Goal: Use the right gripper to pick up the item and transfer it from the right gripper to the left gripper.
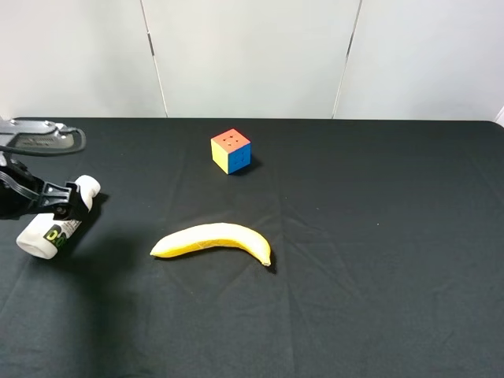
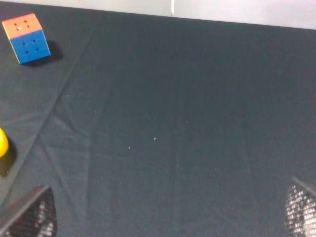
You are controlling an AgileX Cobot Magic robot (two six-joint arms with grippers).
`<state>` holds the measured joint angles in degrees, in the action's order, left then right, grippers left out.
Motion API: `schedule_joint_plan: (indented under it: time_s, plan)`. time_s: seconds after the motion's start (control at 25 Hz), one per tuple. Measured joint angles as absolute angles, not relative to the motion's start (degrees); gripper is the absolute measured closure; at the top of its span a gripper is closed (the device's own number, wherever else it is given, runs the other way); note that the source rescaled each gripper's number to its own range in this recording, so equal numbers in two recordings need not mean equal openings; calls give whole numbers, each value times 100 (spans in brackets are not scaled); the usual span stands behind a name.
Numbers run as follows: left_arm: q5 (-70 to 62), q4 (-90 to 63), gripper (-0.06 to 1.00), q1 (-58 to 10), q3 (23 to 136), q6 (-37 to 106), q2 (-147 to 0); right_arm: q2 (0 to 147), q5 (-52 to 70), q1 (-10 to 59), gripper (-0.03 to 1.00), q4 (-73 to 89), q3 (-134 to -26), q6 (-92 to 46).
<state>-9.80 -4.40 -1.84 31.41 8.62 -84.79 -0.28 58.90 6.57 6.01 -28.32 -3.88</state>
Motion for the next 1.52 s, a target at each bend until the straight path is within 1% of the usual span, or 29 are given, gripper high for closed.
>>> schedule_joint_plan:
  time_s: [0.24,0.8,1.0,1.28,1.52]
  plan:
    - [-1819,-440,-5,-184,3147,862,-7213,-28,5890,657,-3,601,-2832,-388]
    - [-5022,-672,-5,-184,3147,837,-3699,-28,5890,657,-3,601,-2832,-388]
    - [-6032,-743,-5,-184,3147,371,-2693,-28,5890,657,-3,601,-2832,-388]
    - [-6302,-656,-5,-184,3147,-215,-1261,-28,5890,657,-3,601,-2832,-388]
    - [-6302,-92,-5,-184,3147,-387,-424,-28,5890,657,-3,601,-2832,-388]
